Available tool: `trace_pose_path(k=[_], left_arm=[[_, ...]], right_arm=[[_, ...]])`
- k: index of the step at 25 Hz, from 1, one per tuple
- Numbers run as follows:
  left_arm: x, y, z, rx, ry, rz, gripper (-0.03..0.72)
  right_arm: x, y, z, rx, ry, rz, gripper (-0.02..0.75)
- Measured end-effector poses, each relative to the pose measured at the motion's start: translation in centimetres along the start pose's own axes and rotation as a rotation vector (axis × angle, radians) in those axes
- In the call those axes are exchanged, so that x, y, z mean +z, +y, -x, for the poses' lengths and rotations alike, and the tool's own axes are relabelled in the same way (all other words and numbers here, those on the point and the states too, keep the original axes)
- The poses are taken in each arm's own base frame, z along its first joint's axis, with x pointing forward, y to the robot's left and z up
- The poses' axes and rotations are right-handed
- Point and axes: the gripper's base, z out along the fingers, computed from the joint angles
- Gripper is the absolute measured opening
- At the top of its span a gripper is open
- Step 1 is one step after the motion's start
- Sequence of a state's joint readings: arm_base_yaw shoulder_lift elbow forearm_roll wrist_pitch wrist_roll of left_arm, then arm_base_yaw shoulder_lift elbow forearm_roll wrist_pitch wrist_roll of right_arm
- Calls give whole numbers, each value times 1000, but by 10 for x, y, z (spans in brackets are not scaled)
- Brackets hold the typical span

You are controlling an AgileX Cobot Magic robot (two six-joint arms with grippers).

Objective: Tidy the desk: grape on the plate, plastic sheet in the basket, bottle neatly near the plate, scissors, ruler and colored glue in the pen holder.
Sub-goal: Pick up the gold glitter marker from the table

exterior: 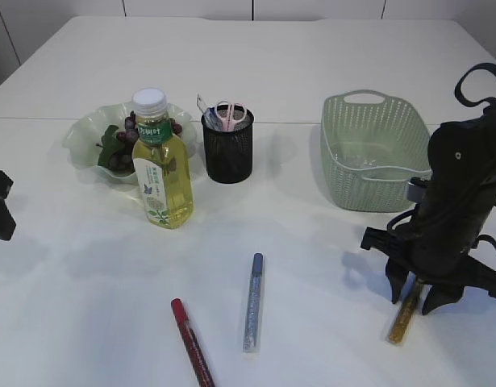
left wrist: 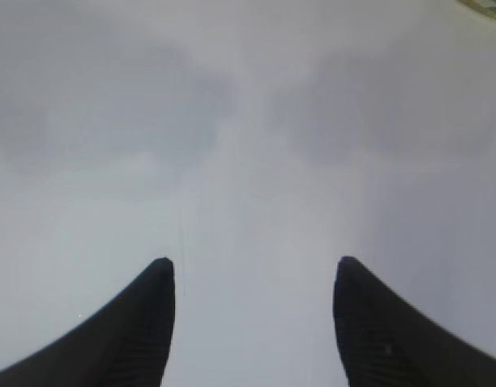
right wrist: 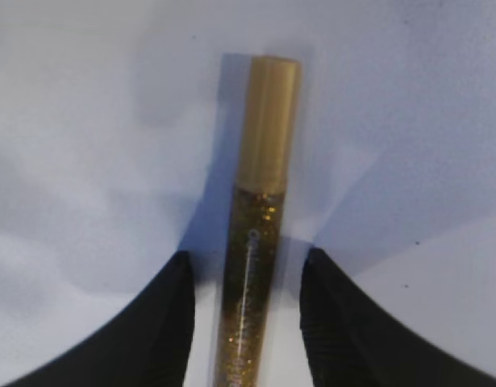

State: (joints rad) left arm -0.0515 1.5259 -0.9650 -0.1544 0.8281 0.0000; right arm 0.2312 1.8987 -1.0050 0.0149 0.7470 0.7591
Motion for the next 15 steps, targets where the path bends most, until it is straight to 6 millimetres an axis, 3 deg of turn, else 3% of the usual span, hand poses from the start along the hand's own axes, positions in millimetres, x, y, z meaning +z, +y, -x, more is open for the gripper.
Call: trace_pose_path(k=[5, 15], left_arm=[[0, 0, 0, 0, -4, 0, 456], [0, 0, 0, 0, -4, 0, 456]], right_arm=[[0, 0, 0, 0, 0, 0, 219], [0, -1, 1, -11, -7, -7, 85]])
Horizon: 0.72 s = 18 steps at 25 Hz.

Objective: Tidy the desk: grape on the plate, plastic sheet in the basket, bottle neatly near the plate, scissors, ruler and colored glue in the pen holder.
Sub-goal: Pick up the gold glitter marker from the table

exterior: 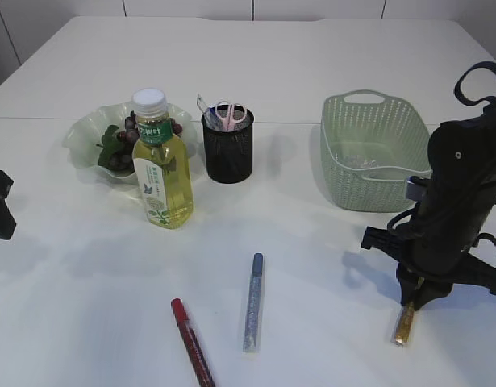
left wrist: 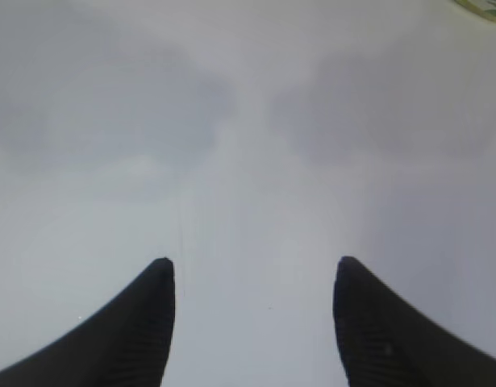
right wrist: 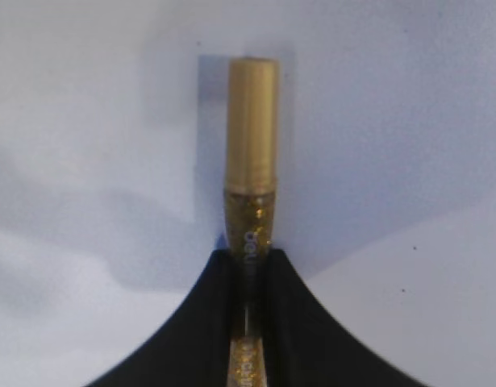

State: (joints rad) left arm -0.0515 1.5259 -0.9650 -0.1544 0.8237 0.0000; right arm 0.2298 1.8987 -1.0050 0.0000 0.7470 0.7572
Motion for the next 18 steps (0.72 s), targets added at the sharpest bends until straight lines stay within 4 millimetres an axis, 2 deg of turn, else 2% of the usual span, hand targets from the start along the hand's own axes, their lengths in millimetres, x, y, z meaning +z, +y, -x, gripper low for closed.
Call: trace_pose_path(k=[9, 11, 15, 18], left_arm=[[0, 0, 0, 0, 0, 0, 455], [0, 0, 0, 0, 0, 0, 454], [0, 0, 0, 0, 0, 0, 455], [0, 0, 0, 1, 0, 2, 455]], right_arm=[[-4, 3, 0, -25, 0, 39, 71], [-11, 9, -1, -47, -3, 113, 71], [-37, 24, -8, -138, -7, 341, 71], [-58, 41, -14, -320, -6, 559, 71]])
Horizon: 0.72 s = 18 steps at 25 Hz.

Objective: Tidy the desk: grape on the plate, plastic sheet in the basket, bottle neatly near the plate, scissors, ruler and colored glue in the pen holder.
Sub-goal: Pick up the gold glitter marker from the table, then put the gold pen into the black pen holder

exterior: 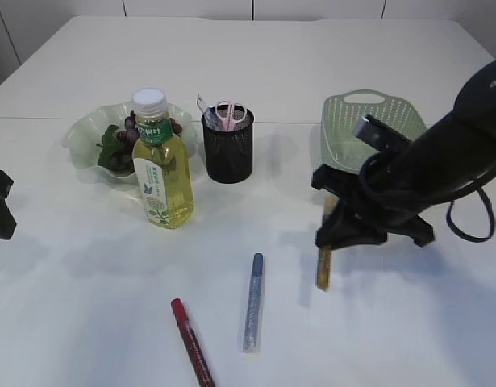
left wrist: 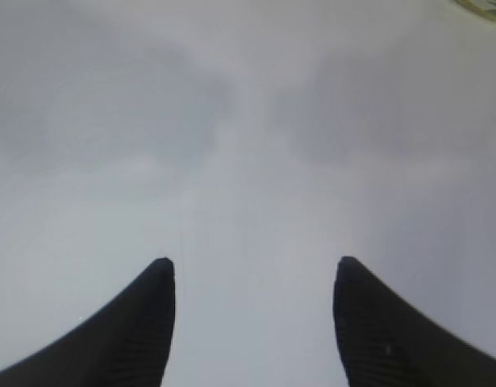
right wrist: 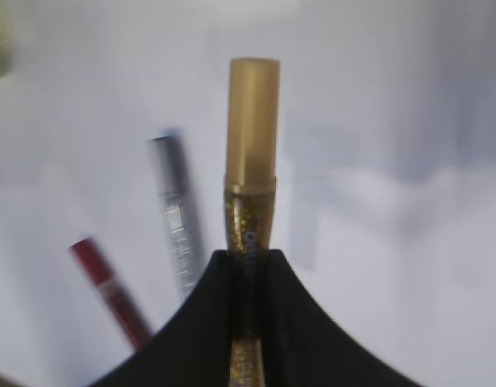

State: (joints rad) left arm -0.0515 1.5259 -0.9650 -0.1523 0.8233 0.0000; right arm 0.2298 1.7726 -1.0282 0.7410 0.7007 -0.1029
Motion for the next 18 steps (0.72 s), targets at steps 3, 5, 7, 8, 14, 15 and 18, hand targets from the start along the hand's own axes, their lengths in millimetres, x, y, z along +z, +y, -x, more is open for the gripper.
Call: trace_pose_path(k=[3, 5, 7, 8, 14, 15, 18], left_arm=[[0, 0, 0, 0, 0, 0, 455], [0, 0, 0, 0, 0, 0, 454], [0, 0, 0, -3, -2, -3, 452], [0, 0, 0, -4, -2, -4, 452], [0, -1, 0, -10, 5, -11, 450], [0, -1, -1, -10, 7, -11, 449], [0, -1, -2, -11, 27, -12, 449]], right_arm=[[-8, 26, 5, -157, -5, 218, 71], [-17, 43, 13, -222, -66, 337, 71], [-27, 58, 24, -310, -159, 430, 71], [-32, 65, 29, -372, -206, 458, 71], [-66, 93, 59, -607, -440, 502, 71], [-69, 96, 64, -627, -462, 499, 71], [-73, 103, 82, -701, -524, 495, 71]])
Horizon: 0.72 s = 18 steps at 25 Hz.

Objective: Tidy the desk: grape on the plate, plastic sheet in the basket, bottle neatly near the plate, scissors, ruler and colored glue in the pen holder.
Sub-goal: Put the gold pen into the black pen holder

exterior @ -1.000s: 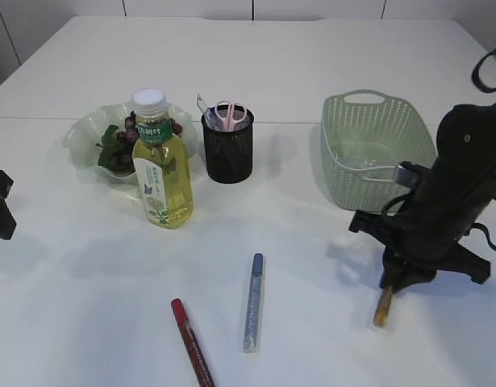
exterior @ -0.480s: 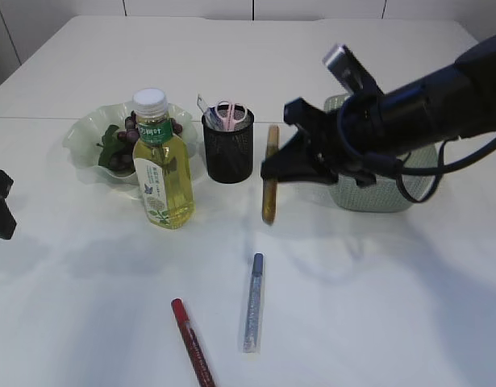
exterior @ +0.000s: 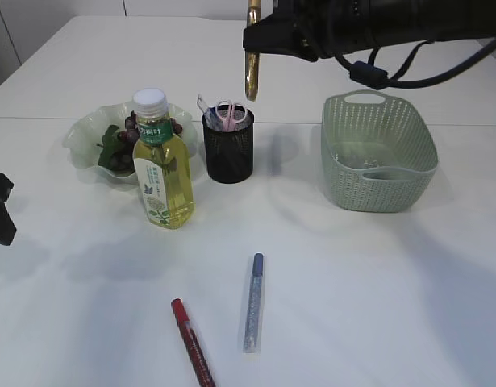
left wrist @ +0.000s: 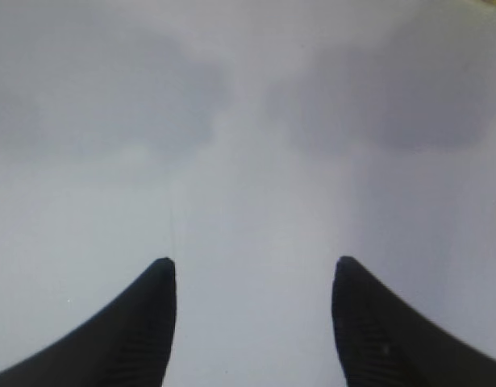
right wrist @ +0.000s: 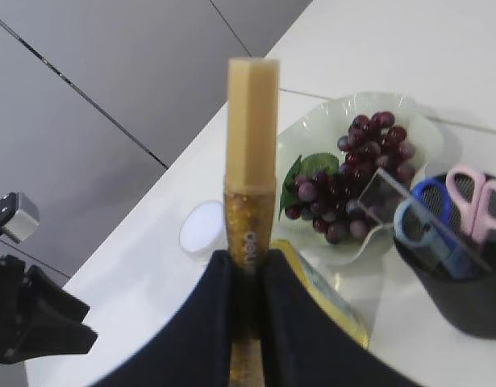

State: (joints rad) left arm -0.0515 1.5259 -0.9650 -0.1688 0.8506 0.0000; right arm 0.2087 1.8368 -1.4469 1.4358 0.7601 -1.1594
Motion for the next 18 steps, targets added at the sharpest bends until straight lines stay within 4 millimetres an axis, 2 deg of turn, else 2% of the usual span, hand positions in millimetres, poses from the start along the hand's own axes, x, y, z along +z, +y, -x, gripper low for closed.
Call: trace_pose_path(k=[5, 9, 13, 18], left_arm=[[0, 0, -2, -2, 23, -3, 449], [0, 0, -3, -2, 32, -3, 449], [0, 0, -5, -2, 55, -3, 448], [0, 0, -5, -2, 59, -3, 445]], right_arm=[[20, -17, 15, -111, -26, 3, 71], [37, -33, 17, -209, -31, 1, 71], [56, -52, 13, -298, -28, -1, 71], [79, -76, 3, -313, -54, 4, 71]])
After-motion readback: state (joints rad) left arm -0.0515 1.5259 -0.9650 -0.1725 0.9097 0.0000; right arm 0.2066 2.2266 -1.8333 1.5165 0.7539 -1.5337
